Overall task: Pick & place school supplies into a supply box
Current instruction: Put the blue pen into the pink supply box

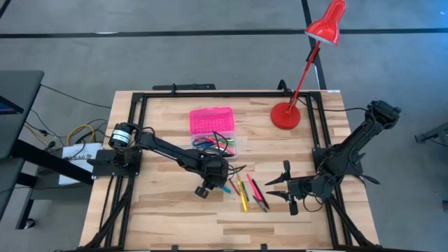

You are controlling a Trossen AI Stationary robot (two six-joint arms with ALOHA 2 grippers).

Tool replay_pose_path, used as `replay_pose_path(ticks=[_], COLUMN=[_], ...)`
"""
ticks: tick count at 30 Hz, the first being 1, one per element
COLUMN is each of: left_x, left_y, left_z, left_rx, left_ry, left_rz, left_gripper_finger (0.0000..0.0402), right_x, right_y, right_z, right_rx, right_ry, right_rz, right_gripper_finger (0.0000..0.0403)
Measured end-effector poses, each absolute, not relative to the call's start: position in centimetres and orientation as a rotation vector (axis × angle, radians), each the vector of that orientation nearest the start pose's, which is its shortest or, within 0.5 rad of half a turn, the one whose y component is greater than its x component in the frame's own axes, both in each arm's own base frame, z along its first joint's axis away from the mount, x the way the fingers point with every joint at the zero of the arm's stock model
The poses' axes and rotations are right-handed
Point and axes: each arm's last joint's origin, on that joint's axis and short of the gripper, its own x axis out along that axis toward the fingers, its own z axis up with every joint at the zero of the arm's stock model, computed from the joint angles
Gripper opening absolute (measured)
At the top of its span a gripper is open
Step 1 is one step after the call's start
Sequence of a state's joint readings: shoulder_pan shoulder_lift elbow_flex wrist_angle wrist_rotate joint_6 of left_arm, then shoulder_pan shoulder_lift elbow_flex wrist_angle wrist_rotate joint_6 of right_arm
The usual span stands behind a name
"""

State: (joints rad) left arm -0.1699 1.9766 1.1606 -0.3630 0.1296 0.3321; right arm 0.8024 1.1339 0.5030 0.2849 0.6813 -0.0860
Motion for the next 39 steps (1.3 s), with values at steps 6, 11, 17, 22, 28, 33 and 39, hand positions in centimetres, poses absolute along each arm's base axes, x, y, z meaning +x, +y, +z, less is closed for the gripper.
replay_pose_path(ticks=[6, 11, 17, 22, 28, 33, 39], left_x=[36.3, 36.1, 35.7, 34.9, 34.7, 34.8, 34.9], left_y=[-6.6, -6.5, -6.4, -6.2, -6.0, -5.8, -4.9], left_z=[12.0, 12.3, 13.2, 14.2, 15.4, 16.0, 17.3], left_rx=[0.329, 0.334, 0.328, 0.326, 0.343, 0.372, 0.436], left_ry=[1.167, 1.181, 1.182, 1.209, 1.195, 1.171, 1.125], left_rz=[-0.44, -0.434, -0.418, -0.403, -0.324, -0.27, -0.107], left_gripper_finger=[0.0066, 0.0054, 0.0061, 0.006, 0.0061, 0.0061, 0.0062], right_x=[17.0, 17.0, 17.0, 17.0, 17.0, 17.0, 17.0], right_y=[15.0, 15.0, 15.0, 15.0, 15.0, 15.0, 15.0], right_z=[21.6, 21.6, 21.6, 21.5, 21.5, 21.5, 21.5], right_rx=[-0.319, -0.319, -0.319, -0.316, -0.317, -0.317, -0.317], right_ry=[0.25, 0.25, 0.251, 0.257, 0.258, 0.259, 0.258], right_rz=[0.131, 0.131, 0.131, 0.13, 0.13, 0.13, 0.13], right_gripper_finger=[0.0117, 0.0117, 0.0117, 0.0117, 0.0117, 0.0117, 0.0117])
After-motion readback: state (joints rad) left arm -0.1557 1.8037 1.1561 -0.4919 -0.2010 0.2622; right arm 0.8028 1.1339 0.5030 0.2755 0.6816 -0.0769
